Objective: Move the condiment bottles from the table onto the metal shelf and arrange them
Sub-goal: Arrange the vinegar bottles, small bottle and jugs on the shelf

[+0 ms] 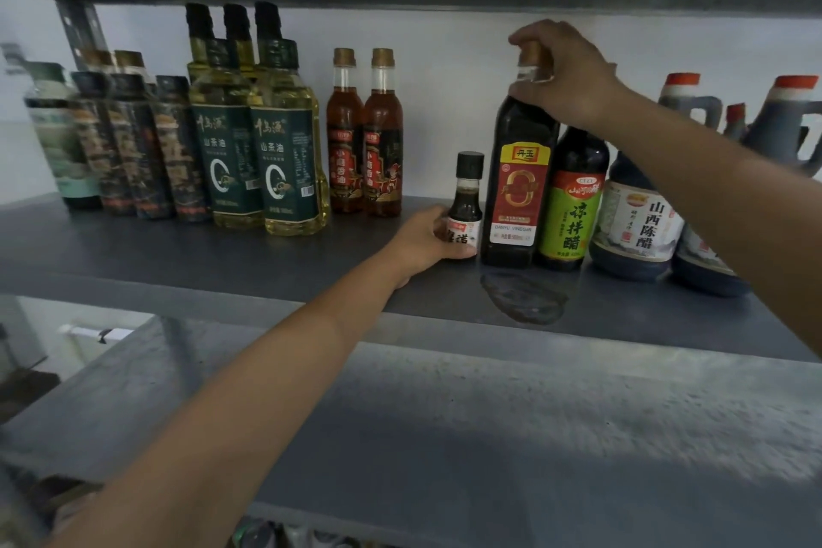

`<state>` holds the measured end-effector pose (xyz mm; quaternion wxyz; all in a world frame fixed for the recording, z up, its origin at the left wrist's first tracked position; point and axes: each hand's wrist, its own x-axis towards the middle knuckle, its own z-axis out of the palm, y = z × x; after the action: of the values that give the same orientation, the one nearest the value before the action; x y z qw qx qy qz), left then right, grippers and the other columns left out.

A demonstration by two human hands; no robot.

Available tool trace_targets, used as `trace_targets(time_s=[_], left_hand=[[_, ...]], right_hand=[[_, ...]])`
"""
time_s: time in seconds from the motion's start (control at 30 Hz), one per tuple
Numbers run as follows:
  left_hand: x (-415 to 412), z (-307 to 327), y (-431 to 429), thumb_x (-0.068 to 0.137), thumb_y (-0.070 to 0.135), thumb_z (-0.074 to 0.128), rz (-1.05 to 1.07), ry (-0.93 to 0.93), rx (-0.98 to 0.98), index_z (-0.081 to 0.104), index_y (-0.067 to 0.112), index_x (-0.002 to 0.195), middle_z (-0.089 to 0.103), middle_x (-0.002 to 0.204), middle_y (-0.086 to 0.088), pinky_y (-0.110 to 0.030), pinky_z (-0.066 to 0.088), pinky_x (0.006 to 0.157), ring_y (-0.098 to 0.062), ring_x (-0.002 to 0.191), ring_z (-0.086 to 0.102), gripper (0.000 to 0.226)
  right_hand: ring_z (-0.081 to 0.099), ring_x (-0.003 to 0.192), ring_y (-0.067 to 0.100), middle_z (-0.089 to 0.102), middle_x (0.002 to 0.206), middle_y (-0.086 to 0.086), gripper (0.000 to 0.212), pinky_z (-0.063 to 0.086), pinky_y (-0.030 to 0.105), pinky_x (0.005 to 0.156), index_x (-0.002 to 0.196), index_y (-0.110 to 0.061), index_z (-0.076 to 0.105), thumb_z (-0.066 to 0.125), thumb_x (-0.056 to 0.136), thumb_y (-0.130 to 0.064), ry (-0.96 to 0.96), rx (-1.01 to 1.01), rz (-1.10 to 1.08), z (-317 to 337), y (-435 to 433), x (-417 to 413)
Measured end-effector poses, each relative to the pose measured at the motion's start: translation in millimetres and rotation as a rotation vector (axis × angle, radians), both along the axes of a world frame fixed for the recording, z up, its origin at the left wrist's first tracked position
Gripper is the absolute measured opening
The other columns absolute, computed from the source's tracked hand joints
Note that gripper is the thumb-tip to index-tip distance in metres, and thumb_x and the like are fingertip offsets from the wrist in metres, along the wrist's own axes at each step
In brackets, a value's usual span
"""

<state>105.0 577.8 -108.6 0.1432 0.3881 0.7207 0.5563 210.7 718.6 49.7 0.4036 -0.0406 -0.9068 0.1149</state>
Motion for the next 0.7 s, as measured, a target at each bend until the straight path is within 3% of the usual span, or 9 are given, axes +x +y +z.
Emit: trace_targets(time_s=[0.13, 0.27, 0.33, 0.43, 0.5, 0.57, 0.63, 0.7], left_hand=[[-2.4, -3.1, -3.6, 0.076, 0.004, 0.075, 0.004, 0.035, 0.005, 0.057, 0.008, 0.124, 0.063, 0.123, -0.01, -0.03, 0.043, 0.098, -0.019, 0.115, 0.058, 0.052], [-0.3, -3.3, -3.9, 0.078, 0.008, 0.074, 0.0, 0.094, -0.022, 0.058, 0.007, 0.122, 0.064, 0.122, -0.011, -0.032, 0.044, 0.099, -0.02, 0.114, 0.058, 0.047], [1.0, -3.3, -8.6, 0.081, 0.017, 0.073, 0.047, 0.221, -0.074, 0.056, 0.007, 0.124, 0.063, 0.122, -0.01, -0.034, 0.045, 0.098, -0.021, 0.112, 0.059, 0.048], [-8.6, -2.0, -35.4, 0.087, 0.029, 0.067, 0.198, 0.453, -0.072, 0.057, 0.008, 0.126, 0.063, 0.122, -0.01, -0.038, 0.048, 0.095, -0.02, 0.108, 0.06, 0.046], [-21.5, -2.4, -65.2, 0.089, 0.028, 0.063, 0.306, 0.673, -0.013, 0.063, 0.01, 0.115, 0.065, 0.113, -0.008, -0.039, 0.051, 0.088, -0.019, 0.101, 0.061, 0.032], [-37.3, -2.3, -95.5, 0.09, 0.022, 0.061, 0.437, 0.881, 0.011, 0.062, 0.01, 0.111, 0.063, 0.111, -0.008, -0.04, 0.052, 0.084, -0.022, 0.102, 0.059, 0.024], [-55.5, 0.6, -119.6, 0.088, 0.013, 0.062, 0.583, 1.022, 0.065, 0.059, 0.007, 0.115, 0.058, 0.114, -0.012, -0.039, 0.051, 0.085, -0.026, 0.106, 0.055, 0.028], [-76.9, 3.1, -136.3, 0.084, 0.011, 0.067, 0.718, 1.115, 0.094, 0.054, 0.004, 0.12, 0.053, 0.118, -0.017, -0.038, 0.05, 0.086, -0.03, 0.109, 0.051, 0.039]], right_hand=[[0.046, 0.115, 0.025, 0.043, 0.132, 0.014, 0.049, 0.036, 0.02, 0.087, 0.13, -0.013, 0.048, 0.065, 0.085, -0.011, 0.032, -0.023, -0.006, -3.7, -4.0, -1.3], [0.045, 0.112, 0.024, 0.041, 0.133, 0.015, 0.048, 0.032, 0.013, 0.082, 0.13, -0.012, 0.047, 0.064, 0.085, -0.008, 0.064, -0.033, -0.02, -5.9, -9.3, 1.1], [0.042, 0.103, 0.018, 0.039, 0.129, 0.015, 0.052, 0.033, 0.013, 0.079, 0.131, -0.009, 0.045, 0.065, 0.084, -0.007, 0.049, -0.043, -0.02, -7.3, -13.1, -1.9], [0.039, 0.104, 0.015, 0.036, 0.122, 0.012, 0.056, 0.04, 0.023, 0.088, 0.132, -0.007, 0.043, 0.067, 0.082, -0.009, 0.014, -0.09, -0.049, -4.8, -16.5, -9.9], [0.036, 0.122, 0.026, 0.034, 0.137, 0.017, 0.055, 0.035, 0.029, 0.096, 0.133, -0.007, 0.043, 0.065, 0.083, -0.014, 0.034, -0.006, -0.223, -5.1, -20.6, -14.7], [0.025, 0.136, 0.035, 0.028, 0.146, 0.021, 0.056, 0.033, 0.039, 0.103, 0.136, -0.004, 0.038, 0.059, 0.085, -0.015, 0.175, 0.199, -0.392, -13.4, -37.6, -16.8], [0.032, 0.132, 0.034, 0.033, 0.144, 0.02, 0.053, 0.035, 0.036, 0.099, 0.137, -0.005, 0.036, 0.054, 0.087, -0.008, 0.309, 0.314, -0.261, -31.9, -67.5, -27.7], [0.042, 0.124, 0.025, 0.039, 0.139, 0.015, 0.052, 0.035, 0.025, 0.094, 0.136, -0.008, 0.039, 0.053, 0.086, -0.002, 0.252, 0.266, -0.006, -59.0, -103.4, -49.3]])
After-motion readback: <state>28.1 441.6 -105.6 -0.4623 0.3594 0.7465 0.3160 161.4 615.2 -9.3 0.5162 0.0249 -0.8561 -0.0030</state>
